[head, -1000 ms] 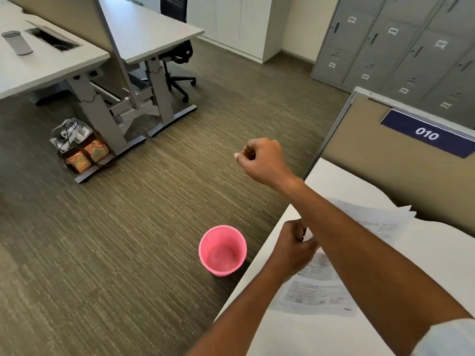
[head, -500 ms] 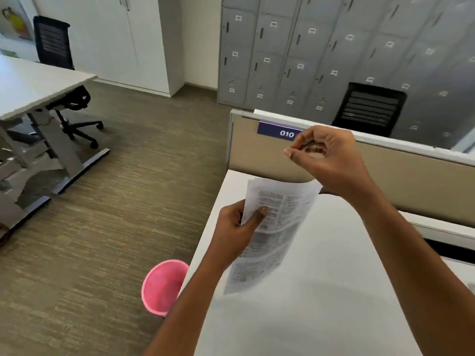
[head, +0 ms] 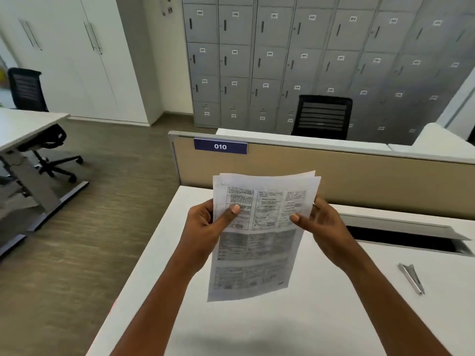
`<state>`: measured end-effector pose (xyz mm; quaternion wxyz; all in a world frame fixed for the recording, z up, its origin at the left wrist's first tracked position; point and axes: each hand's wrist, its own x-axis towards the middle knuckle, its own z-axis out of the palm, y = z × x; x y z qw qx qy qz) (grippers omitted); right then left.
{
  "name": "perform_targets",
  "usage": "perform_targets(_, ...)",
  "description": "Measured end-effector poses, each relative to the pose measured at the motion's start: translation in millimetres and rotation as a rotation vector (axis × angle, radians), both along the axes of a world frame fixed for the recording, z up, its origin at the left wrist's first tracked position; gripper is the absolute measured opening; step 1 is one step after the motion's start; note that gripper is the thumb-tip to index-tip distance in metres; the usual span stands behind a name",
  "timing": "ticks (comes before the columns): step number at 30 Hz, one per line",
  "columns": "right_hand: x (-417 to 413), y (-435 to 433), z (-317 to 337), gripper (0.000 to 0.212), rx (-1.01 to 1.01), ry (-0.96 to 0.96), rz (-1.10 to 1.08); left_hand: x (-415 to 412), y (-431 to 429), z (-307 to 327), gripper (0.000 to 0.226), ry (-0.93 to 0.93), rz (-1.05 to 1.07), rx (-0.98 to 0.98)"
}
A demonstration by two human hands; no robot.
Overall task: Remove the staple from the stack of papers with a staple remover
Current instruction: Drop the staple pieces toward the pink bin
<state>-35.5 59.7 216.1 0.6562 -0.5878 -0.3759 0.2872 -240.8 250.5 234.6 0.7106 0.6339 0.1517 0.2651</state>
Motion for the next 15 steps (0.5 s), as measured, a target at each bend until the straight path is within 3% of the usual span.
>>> perform_targets(7, 31, -49, -5, 0.034, 0.082, 0.039, -0.062, 30, -68, 0, 0.029, -0.009, 0.107, -0.003)
perform_targets(15, 34, -72, 9, 0.030, 0.101, 0.038, -0.201, 54, -100, -4, 0.023, 0.009, 0.108, 0.006)
